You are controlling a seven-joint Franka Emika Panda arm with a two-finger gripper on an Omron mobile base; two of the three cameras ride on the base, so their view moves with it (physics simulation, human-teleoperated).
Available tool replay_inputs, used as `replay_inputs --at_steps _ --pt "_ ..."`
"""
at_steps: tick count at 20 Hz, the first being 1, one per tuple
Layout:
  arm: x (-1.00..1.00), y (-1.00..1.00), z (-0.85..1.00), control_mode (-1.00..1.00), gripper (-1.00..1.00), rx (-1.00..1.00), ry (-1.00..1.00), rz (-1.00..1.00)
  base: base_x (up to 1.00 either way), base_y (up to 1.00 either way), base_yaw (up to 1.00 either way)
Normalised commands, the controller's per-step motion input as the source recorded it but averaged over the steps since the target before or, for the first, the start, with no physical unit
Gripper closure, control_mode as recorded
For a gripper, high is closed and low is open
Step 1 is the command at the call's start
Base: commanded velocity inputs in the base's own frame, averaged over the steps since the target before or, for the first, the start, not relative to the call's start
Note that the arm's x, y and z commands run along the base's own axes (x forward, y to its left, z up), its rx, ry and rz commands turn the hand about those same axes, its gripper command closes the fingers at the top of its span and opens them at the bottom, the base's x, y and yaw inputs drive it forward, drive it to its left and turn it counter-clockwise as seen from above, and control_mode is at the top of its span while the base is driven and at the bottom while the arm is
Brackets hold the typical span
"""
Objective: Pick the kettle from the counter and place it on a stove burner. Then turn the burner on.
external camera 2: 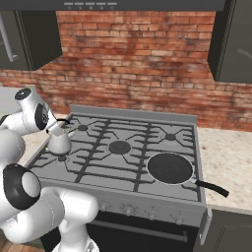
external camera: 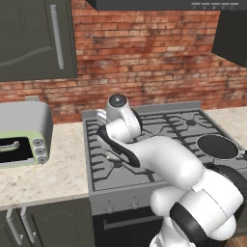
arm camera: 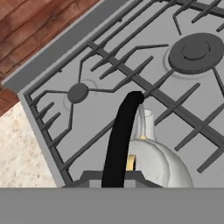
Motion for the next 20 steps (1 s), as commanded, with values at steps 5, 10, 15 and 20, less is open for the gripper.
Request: replay_inputs --at_steps 5,10,15,20 --pt "0.04 0.0 -0.24 -1.0 1.0 -0.04 0.0 0.0 0.0 0.0 0.0" --pt "0.01 0.04 -0.29 -1.0 1.0 -0.06 0.0 0.0 0.0 0.0 0.0" --pt "0.0 0.0 -0.17 -1.0 1.0 -0.01 0.0 0.0 0.0 0.0 0.0" --pt "0.0 0.0 -0.05 -1.0 1.0 0.0 0.0 0.0 0.0 0.0 0.0"
